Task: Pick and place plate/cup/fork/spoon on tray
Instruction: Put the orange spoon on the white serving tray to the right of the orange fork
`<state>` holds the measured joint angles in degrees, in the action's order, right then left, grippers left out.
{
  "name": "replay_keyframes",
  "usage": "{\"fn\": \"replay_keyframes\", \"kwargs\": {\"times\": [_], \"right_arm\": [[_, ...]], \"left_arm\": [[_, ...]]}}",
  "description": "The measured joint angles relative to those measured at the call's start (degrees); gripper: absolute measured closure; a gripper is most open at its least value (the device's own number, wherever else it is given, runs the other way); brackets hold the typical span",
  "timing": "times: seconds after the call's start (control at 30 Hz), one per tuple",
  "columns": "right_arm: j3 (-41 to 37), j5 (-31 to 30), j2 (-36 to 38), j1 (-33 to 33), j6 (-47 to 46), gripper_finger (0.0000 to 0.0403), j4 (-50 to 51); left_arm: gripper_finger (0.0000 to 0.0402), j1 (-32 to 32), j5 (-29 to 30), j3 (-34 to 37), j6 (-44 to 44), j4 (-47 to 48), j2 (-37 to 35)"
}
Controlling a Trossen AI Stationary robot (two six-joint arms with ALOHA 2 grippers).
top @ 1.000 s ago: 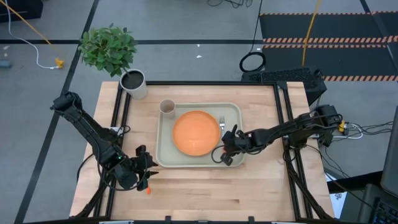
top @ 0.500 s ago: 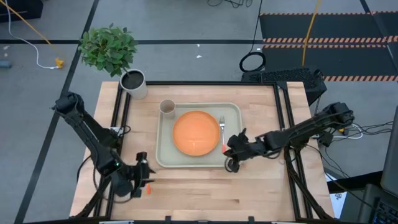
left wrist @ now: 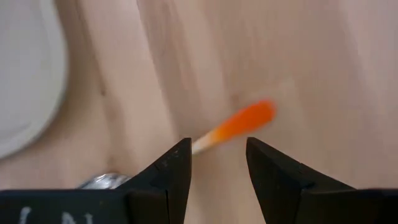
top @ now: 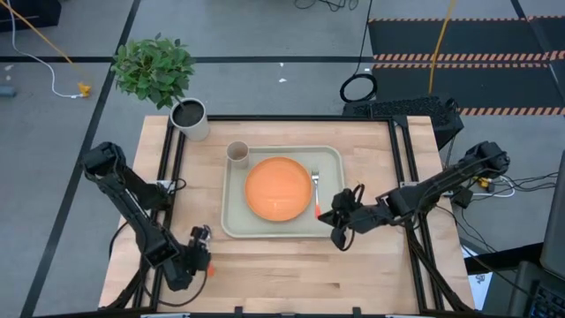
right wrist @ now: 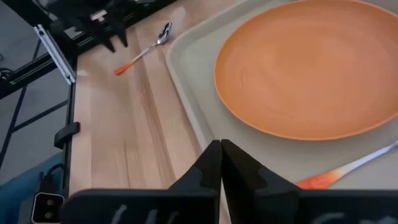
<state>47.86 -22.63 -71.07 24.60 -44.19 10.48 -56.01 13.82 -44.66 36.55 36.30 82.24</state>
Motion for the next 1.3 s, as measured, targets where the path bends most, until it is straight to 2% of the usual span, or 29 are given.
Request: {"fn": "replay_keyframes", "kwargs": {"times": [0.2, 0.4, 0.73, 1.03, 1.3], "right_arm": [[0.00, -0.04, 0.02, 0.02, -0.08, 0.0403, -0.66], [0.00, -0.08, 0.04, 0.02, 0.88, 0.0403, -1.61], [0.00, -0.07, 0.04, 0.00, 1.56, 0.0403, -2.11], [0.00, -0.07, 0.04, 0.00, 1.59, 0.0403, -2.10], [0.00, -0.07, 0.04, 0.00, 2.02, 0.0403, -2.10]], "left_arm": [[0.0245, 1.28, -0.10, 0.00, -12.35, 7.73, 0.00], [0.0245, 4.40, -0.30, 0.00, -27.23, 5.09, 0.03], [0.0245, 8.19, -4.78, 0.00, -41.99, 5.06, 5.05], [0.0253, 10.31, -6.15, -0.31, -47.16, 5.39, 9.65], [0.0336, 11.47, -8.64, -0.22, -46.98, 5.44, 9.78]]}}
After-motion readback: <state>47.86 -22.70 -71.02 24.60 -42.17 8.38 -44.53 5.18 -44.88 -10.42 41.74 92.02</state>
